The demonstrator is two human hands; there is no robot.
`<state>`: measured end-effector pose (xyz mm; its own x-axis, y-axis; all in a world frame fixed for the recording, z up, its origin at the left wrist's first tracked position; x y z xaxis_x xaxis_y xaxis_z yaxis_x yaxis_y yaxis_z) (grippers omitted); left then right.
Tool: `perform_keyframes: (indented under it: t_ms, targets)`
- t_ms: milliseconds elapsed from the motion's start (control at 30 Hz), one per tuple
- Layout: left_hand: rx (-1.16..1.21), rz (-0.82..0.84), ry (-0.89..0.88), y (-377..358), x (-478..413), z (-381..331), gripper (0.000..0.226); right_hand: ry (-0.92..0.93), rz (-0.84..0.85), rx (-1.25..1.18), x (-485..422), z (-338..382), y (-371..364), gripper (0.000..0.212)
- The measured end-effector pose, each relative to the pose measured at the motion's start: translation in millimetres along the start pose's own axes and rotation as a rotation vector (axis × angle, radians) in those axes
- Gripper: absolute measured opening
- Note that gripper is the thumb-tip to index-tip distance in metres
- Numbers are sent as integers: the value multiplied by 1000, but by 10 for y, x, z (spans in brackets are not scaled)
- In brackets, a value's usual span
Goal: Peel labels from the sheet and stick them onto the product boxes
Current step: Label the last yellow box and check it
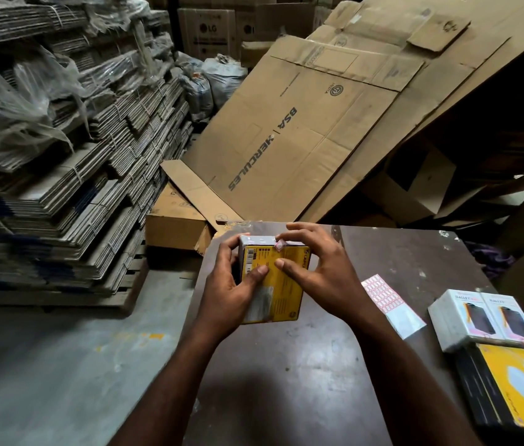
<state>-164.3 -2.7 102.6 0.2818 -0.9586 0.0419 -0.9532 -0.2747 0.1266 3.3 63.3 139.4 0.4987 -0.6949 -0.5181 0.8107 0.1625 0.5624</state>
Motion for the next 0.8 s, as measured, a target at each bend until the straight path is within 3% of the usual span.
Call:
perform_keyframes:
  t_ms: [200, 500, 800]
  targets:
    - [-70, -9, 17, 62, -24, 71, 53, -34, -29, -147, 4, -18, -9, 14]
    - [-83, 24, -42, 64, 43, -5, 61, -120, -14, -193, 14, -89, -36, 13]
    - [-108, 66, -39, 46, 7, 40, 49, -164, 20, -227, 30, -137, -58, 7]
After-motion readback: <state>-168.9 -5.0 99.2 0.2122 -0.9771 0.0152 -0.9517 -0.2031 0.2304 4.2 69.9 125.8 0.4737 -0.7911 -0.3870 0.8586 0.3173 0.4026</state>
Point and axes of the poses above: each hand's wrist, its own x-axis away from the middle knuckle, its own y-axis out of the back of the hand, z = x × y, the point moved 4 cm from there along -x, towards the middle knuckle, and after that the axes turned 12 degrees about y, right-handed, at the moved point
